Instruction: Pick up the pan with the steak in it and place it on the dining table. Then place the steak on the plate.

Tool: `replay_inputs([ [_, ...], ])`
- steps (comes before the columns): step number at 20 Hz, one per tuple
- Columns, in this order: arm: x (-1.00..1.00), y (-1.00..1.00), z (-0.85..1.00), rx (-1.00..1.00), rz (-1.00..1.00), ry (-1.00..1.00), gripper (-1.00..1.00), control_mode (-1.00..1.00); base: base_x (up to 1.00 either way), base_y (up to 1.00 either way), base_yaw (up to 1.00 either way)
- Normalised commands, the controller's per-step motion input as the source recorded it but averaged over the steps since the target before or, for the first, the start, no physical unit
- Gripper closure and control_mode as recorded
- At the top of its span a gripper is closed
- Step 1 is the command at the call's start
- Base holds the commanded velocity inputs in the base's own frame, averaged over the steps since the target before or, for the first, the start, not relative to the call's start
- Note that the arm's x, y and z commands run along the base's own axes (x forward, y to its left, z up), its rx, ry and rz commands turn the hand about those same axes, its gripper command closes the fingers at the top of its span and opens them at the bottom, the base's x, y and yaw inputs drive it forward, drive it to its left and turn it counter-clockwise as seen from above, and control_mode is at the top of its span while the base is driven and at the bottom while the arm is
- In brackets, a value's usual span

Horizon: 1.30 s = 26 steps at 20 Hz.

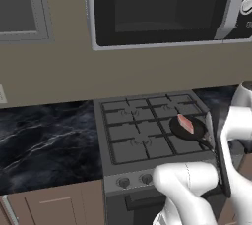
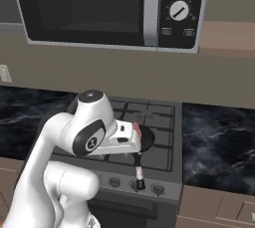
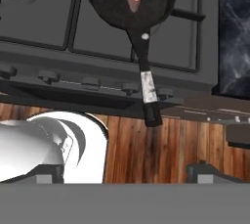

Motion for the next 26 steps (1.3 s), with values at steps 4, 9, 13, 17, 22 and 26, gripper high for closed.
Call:
replay_inputs([
  [4, 0.10, -0.12, -0.51, 0.00, 0.00, 0.02, -1.00, -1.00, 0.00, 0.00, 0.00],
  [9, 0.11, -0.25, -0.48, 0.00, 0.00, 0.00, -1.00, -1.00, 0.00, 0.00, 0.00],
  [13, 0.22, -0.23, -0.39, 0.02, 0.00, 0.00, -1.00, -1.00, 0.00, 0.00, 0.00],
  [17, 0.27, -0.21, -0.36, 0.07, 0.01, 0.00, -1.00, -1.00, 0.00, 0.00, 0.00],
  [22, 0.32, -0.19, -0.33, 0.07, 0.01, -0.03, -1.00, -1.00, 0.00, 0.00, 0.00],
  [26, 0.37, -0.14, -0.22, 0.00, 0.00, -0.04, -1.00, -1.00, 0.00, 0.00, 0.00],
])
